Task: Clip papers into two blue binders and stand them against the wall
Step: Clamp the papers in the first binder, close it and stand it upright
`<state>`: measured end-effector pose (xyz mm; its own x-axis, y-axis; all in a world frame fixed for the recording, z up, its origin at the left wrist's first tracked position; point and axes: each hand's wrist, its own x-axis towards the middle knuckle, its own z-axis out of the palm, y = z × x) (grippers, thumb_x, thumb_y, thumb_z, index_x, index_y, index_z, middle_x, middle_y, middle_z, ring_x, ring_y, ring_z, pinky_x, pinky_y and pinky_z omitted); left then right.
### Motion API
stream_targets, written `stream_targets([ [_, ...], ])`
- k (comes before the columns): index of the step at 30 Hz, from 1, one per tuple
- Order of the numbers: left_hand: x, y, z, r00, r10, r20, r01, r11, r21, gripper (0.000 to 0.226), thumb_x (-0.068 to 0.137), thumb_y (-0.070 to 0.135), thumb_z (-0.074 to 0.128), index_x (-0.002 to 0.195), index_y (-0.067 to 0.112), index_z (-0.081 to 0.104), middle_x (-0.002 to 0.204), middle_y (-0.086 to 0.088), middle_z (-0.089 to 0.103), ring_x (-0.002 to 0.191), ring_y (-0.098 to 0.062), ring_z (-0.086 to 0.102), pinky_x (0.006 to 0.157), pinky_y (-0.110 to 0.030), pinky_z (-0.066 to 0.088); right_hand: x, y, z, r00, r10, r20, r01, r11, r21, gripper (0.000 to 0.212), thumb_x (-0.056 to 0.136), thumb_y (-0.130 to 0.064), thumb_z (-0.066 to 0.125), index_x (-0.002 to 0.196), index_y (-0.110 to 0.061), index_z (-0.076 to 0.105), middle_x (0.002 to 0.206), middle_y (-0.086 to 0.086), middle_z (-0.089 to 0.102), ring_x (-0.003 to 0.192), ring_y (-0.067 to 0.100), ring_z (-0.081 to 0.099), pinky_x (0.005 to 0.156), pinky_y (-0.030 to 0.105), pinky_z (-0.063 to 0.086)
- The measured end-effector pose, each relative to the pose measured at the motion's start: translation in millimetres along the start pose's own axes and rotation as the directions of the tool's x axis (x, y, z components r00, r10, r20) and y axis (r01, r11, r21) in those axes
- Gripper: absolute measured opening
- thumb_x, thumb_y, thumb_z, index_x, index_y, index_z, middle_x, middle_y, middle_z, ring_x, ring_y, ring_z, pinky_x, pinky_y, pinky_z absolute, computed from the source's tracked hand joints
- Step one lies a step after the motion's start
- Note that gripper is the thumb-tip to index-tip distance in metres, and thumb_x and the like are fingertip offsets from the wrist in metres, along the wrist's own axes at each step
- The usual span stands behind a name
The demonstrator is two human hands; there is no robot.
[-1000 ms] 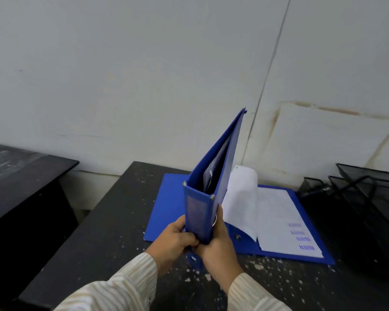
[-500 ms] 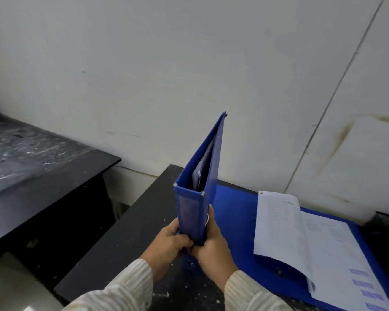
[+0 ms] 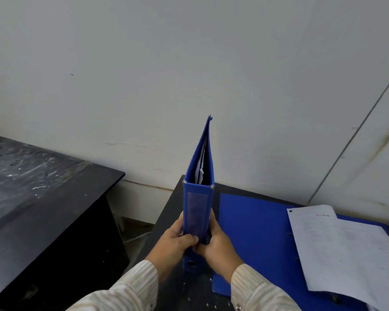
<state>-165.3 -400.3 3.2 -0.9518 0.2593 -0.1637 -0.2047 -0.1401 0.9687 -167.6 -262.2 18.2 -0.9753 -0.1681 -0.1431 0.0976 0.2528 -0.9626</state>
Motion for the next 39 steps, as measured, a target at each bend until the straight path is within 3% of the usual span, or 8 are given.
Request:
stream_targets([
  [2,5.0,2.9,-6.8,0.999,-0.001,0.032,-0.001,0.998,0.057,0.058,0.077,0.011,0.064,0.117,0.051,0.056,0.117,0.007,0.069,0.109,-0.012,0.064,0.081,-0.019,0.054,8.4,-2.2,6.7,0.999,0.018,-0.027,-0.017,0.999,0.027,0.081,0.08,-0.005,0.068,0.141,-0.039,0.029,0.121,-0.009,0.061,0.105,0.005,0.061,0.089,0.03,0.054],
  [4,8.8,6.7,-11.3,0.998,-0.01,0.07,0.001,0.991,0.134,0.06,0.081,0.017,0.066,0.114,0.064,0.05,0.119,0.019,0.066,0.111,-0.001,0.061,0.079,-0.011,0.051,16.3,-3.4,13.0,0.996,0.047,-0.069,-0.043,0.997,0.057,0.07,0.083,-0.008,0.065,0.138,-0.039,0.034,0.111,-0.013,0.063,0.092,-0.002,0.064,0.072,0.016,0.055],
  [6,11.3,8.6,-15.2,0.995,-0.01,0.101,-0.009,0.984,0.18,0.067,0.084,0.02,0.065,0.11,0.076,0.04,0.118,0.03,0.062,0.11,0.009,0.057,0.076,-0.006,0.049,19.6,-6.0,16.8,0.993,0.075,-0.092,-0.072,0.997,0.037,0.066,0.083,-0.015,0.065,0.134,-0.045,0.035,0.105,-0.017,0.065,0.085,-0.006,0.064,0.063,0.01,0.052],
  [10,17.7,11.7,-24.0,0.992,-0.003,0.123,-0.025,0.974,0.224,0.075,0.088,0.017,0.061,0.107,0.083,0.03,0.113,0.04,0.058,0.106,0.016,0.054,0.073,-0.003,0.047,27.9,-8.9,22.8,0.983,0.129,-0.129,-0.126,0.991,0.033,0.063,0.083,-0.021,0.064,0.129,-0.053,0.037,0.1,-0.018,0.067,0.086,0.001,0.066,0.072,0.019,0.056],
  [18,37.5,17.7,-39.4,0.993,-0.001,0.116,-0.033,0.957,0.29,0.071,0.089,0.014,0.059,0.125,0.064,0.025,0.111,0.039,0.059,0.107,0.017,0.053,0.071,-0.002,0.046,46.5,-14.6,26.1,0.978,0.152,-0.141,-0.147,0.988,0.048,0.066,0.083,-0.007,0.061,0.13,-0.049,0.041,0.103,-0.013,0.067,0.092,0.008,0.065,0.079,0.029,0.058],
  [23,49.6,17.0,-41.7,0.994,-0.004,0.106,-0.031,0.944,0.329,0.076,0.089,0.011,0.059,0.129,0.062,0.019,0.106,0.042,0.059,0.102,0.021,0.053,0.068,0.001,0.044,53.1,-16.6,21.9,0.973,0.185,-0.138,-0.173,0.98,0.095,0.066,0.084,0.0,0.059,0.134,-0.04,0.041,0.108,-0.011,0.064,0.092,0.005,0.061,0.055,0.011,0.051],
  [34,70.6,18.7,-42.9,0.997,-0.011,0.077,-0.017,0.936,0.351,0.08,0.09,0.011,0.059,0.146,0.043,0.013,0.12,0.03,0.052,0.097,0.028,0.05,0.067,0.004,0.041,70.2,-15.0,14.6,0.971,0.202,-0.13,-0.191,0.978,0.088,0.067,0.082,0.002,0.062,0.135,-0.035,0.042,0.109,-0.012,0.063,0.092,0.003,0.06,0.057,0.01,0.05],
  [39,75.7,21.2,-44.8,0.998,-0.004,0.065,-0.02,0.93,0.367,0.079,0.09,0.011,0.059,0.148,0.041,0.015,0.124,0.025,0.054,0.108,0.014,0.051,0.074,0.0,0.045,75.7,-15.5,13.8,0.974,0.187,-0.131,-0.175,0.98,0.096,0.067,0.081,0.002,0.062,0.134,-0.035,0.043,0.111,-0.013,0.062,0.095,0.002,0.058,0.06,0.011,0.05],
])
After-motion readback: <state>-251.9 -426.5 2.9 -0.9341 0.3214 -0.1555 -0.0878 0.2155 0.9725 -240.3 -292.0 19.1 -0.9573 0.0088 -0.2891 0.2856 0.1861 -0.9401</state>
